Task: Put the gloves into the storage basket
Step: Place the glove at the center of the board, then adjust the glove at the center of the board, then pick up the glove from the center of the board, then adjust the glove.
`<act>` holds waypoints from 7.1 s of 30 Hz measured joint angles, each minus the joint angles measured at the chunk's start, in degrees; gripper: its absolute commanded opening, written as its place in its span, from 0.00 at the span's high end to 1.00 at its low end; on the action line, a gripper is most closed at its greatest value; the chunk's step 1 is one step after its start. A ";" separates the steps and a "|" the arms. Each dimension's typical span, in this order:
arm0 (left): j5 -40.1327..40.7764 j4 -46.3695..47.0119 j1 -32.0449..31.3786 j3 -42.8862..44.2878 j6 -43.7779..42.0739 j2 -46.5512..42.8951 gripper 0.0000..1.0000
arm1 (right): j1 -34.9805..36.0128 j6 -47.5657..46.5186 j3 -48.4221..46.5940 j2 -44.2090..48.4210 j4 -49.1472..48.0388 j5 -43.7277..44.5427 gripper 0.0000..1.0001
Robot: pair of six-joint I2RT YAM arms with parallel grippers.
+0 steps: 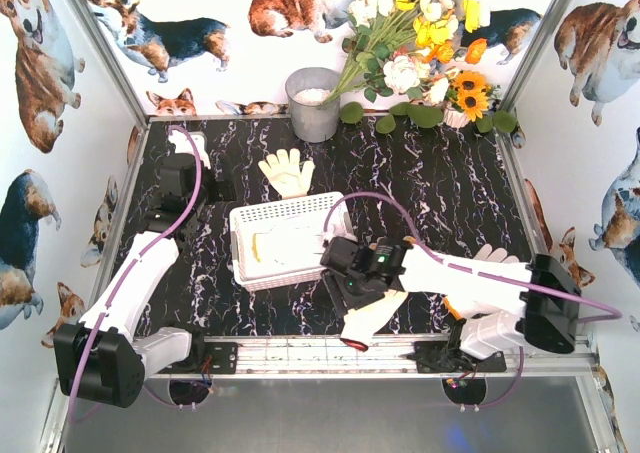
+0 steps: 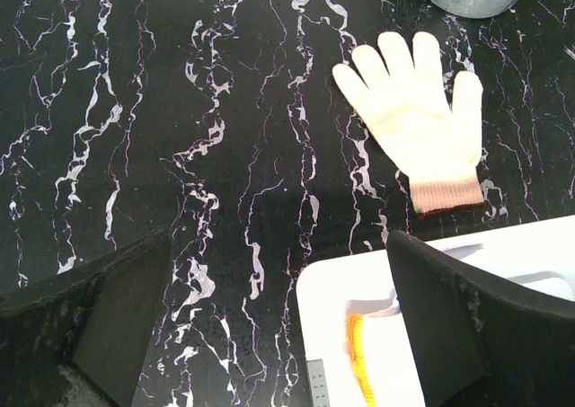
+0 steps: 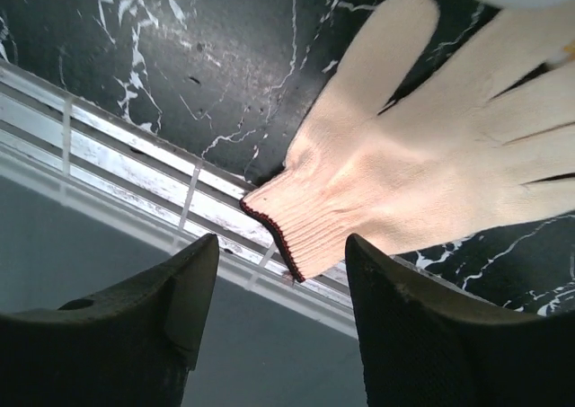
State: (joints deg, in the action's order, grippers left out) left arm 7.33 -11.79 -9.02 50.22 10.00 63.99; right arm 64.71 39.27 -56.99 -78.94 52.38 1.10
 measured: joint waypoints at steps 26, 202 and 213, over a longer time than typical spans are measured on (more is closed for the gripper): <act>0.50 -0.02 0.00 0.00 -0.02 -1.68 0.00 | -20.50 13.05 21.22 6.91 -13.88 11.23 0.76; 0.28 0.42 -29.20 10.69 47.71 3.89 1.00 | -13.22 8.11 9.40 15.93 -44.39 1.36 0.20; 12.04 4.72 -41.00 9.86 55.93 3.89 1.00 | -9.99 0.85 4.63 15.54 -45.44 14.75 0.22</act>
State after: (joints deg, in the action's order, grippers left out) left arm 19.38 -7.07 -50.02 60.07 65.93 67.88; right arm 54.72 40.12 -52.36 -63.40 6.94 15.86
